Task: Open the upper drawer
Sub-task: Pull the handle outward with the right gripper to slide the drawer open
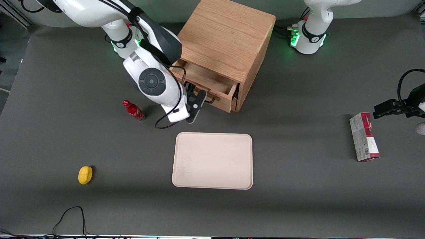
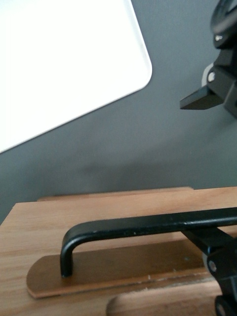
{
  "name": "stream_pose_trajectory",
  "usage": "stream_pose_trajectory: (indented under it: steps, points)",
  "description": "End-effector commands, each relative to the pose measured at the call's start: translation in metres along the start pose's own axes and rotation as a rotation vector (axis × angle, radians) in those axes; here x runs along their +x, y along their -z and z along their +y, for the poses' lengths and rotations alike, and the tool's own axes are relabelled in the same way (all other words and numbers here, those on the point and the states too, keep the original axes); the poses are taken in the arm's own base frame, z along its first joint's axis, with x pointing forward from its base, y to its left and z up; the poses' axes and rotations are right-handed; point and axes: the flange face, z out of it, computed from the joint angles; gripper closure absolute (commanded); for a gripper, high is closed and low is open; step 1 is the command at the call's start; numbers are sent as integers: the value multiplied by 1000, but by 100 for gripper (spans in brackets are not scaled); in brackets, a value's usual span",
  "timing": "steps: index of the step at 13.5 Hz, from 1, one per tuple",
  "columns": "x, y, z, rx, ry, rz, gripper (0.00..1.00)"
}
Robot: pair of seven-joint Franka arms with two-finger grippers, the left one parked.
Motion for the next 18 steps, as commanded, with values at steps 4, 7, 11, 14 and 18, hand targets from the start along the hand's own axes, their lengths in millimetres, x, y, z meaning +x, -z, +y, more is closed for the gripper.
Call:
stream_pose_trajectory:
  steps: [4, 7, 11, 14, 18]
  points:
    - [-18, 26, 72, -52, 19, 42, 0]
    - [-20, 34, 99, -66, -10, 69, 0]
    - [-26, 42, 125, -98, -38, 80, 0]
    - [-27, 47, 136, -106, -54, 93, 0]
    - [-29, 49, 142, -113, -64, 97, 0]
